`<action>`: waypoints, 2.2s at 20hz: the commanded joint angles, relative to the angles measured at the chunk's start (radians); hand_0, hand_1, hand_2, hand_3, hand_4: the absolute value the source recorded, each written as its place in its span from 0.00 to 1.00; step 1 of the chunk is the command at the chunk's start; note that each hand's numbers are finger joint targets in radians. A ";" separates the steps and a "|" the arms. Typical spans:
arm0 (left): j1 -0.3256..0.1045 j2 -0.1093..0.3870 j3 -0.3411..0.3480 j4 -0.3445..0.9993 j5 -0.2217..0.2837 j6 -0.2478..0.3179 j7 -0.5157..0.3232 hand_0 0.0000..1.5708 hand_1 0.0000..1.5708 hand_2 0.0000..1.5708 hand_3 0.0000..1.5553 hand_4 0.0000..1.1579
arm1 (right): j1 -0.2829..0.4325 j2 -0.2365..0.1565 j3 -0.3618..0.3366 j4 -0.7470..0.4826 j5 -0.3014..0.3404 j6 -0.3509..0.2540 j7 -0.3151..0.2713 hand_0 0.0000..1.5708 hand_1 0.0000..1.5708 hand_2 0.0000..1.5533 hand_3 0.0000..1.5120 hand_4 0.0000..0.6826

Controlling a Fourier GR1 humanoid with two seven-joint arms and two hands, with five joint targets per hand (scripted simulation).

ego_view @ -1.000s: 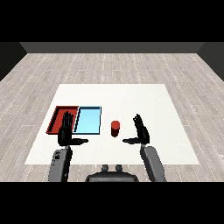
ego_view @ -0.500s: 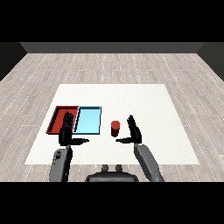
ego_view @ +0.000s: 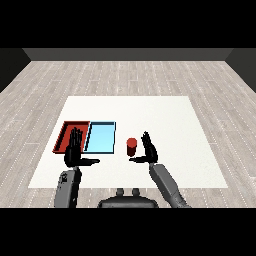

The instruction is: Pick the red can and put it in the red box

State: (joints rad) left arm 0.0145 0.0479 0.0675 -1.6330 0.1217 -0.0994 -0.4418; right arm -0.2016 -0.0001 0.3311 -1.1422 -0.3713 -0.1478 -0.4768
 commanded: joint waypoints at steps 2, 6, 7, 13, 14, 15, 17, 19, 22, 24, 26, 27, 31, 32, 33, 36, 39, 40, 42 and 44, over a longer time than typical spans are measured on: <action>-0.014 -0.010 -0.017 -0.004 -0.012 0.008 0.010 0.00 0.00 0.00 0.00 0.00 | -0.038 0.000 0.030 0.048 -0.055 -0.016 -0.051 0.00 0.00 0.00 0.00 0.00; 0.068 -0.046 -0.064 -0.094 -0.033 0.030 0.003 0.00 0.00 0.00 0.00 0.00 | -0.106 0.000 -0.025 0.157 -0.065 0.045 -0.040 0.00 0.00 0.00 0.00 0.00; 0.008 0.017 0.016 -0.058 0.038 -0.020 0.047 0.00 0.00 0.00 0.00 0.00 | -0.164 0.000 0.101 0.182 -0.156 -0.079 -0.077 0.00 0.00 0.00 0.00 0.00; -0.034 0.019 0.040 0.075 0.034 -0.037 -0.045 0.00 0.00 0.00 0.00 0.00 | -0.134 0.000 0.076 0.129 -0.133 -0.076 -0.004 0.00 0.00 0.00 0.00 0.00; -0.029 0.009 0.016 0.025 0.020 -0.019 -0.009 0.00 0.00 0.00 0.00 0.00 | -0.160 0.000 0.087 0.107 -0.141 -0.100 0.046 0.00 0.00 0.00 0.00 0.00; -0.029 -0.045 -0.057 0.010 -0.039 0.059 -0.007 0.00 0.00 0.00 0.00 0.00 | -0.139 0.000 0.067 0.132 -0.127 -0.087 0.020 0.00 0.00 0.00 0.00 0.00; -0.024 -0.019 -0.006 -0.006 -0.008 0.032 0.002 0.00 0.00 0.00 0.00 0.00 | -0.242 0.000 0.076 0.261 -0.190 -0.073 -0.046 0.00 0.00 0.00 0.00 0.00; -0.041 0.009 0.020 0.010 0.022 0.004 0.029 0.00 0.00 0.00 0.00 0.00 | -0.163 0.000 0.024 0.168 -0.110 -0.055 0.001 0.00 0.00 0.00 0.00 0.00; 0.000 -0.034 -0.036 0.023 -0.017 0.013 -0.028 0.00 0.00 0.00 0.00 0.00 | -0.146 0.000 0.080 0.247 -0.167 -0.040 -0.082 0.00 0.00 0.00 0.00 0.00; -0.003 0.001 -0.003 0.013 -0.003 -0.009 -0.022 0.00 0.00 0.00 0.00 0.00 | -0.219 0.000 0.162 0.306 -0.252 -0.106 -0.122 0.00 0.00 0.00 0.00 0.00; 0.035 0.028 0.011 -0.111 0.045 -0.027 0.066 0.00 0.00 0.00 0.00 0.00 | -0.249 0.000 0.191 0.270 -0.244 -0.153 -0.071 0.00 0.00 0.00 0.00 0.00; 0.056 -0.029 -0.039 0.013 -0.042 0.005 -0.065 0.00 0.00 0.00 0.00 0.00 | -0.151 -0.014 0.085 0.180 -0.158 -0.065 -0.008 0.00 0.00 0.00 0.00 0.00; -0.055 0.002 0.018 0.060 0.006 -0.001 -0.028 0.00 0.00 0.00 0.00 0.00 | -0.254 0.000 0.179 0.255 -0.271 -0.140 -0.056 0.00 0.00 0.00 0.00 0.00; 0.003 0.008 0.016 0.003 0.040 -0.035 -0.010 0.00 0.00 0.00 0.00 0.00 | -0.248 0.000 0.126 0.323 -0.251 -0.053 -0.090 0.00 0.00 0.00 0.00 0.00; -0.060 -0.013 0.003 0.080 -0.008 0.006 -0.048 0.00 0.00 0.00 0.00 0.00 | -0.296 0.000 0.136 0.361 -0.297 -0.074 -0.104 0.00 0.00 0.00 0.00 0.00; -0.083 -0.005 0.010 0.007 0.031 0.011 0.044 0.00 0.00 0.00 0.00 0.00 | -0.179 0.000 0.226 0.169 -0.236 -0.167 -0.022 0.00 0.00 0.00 0.00 0.00; 0.042 -0.002 -0.001 -0.013 0.020 -0.035 -0.044 0.00 0.00 0.00 0.00 0.00 | -0.215 0.000 0.238 0.230 -0.280 -0.167 -0.062 0.00 0.00 0.00 0.00 0.00; -0.074 -0.006 0.011 0.014 0.021 0.016 0.035 0.00 0.00 0.00 0.00 0.00 | -0.298 0.000 0.212 0.300 -0.301 -0.137 -0.065 0.00 0.00 0.00 0.00 0.00; 0.014 -0.004 0.010 -0.010 0.022 -0.011 -0.036 0.00 0.00 0.00 0.00 0.00 | -0.334 0.000 0.304 0.342 -0.401 -0.194 -0.131 0.00 0.00 0.00 0.00 0.00; -0.053 -0.019 -0.008 0.025 0.027 -0.002 0.002 0.00 0.00 0.00 0.00 0.00 | -0.263 0.000 0.270 0.222 -0.320 -0.222 -0.052 0.00 0.00 0.00 0.00 0.00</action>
State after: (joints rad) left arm -0.0092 0.0328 0.0597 -1.6346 0.1385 -0.0956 -0.4374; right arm -0.4710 -0.0004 0.5678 -0.8573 -0.6829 -0.3101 -0.5573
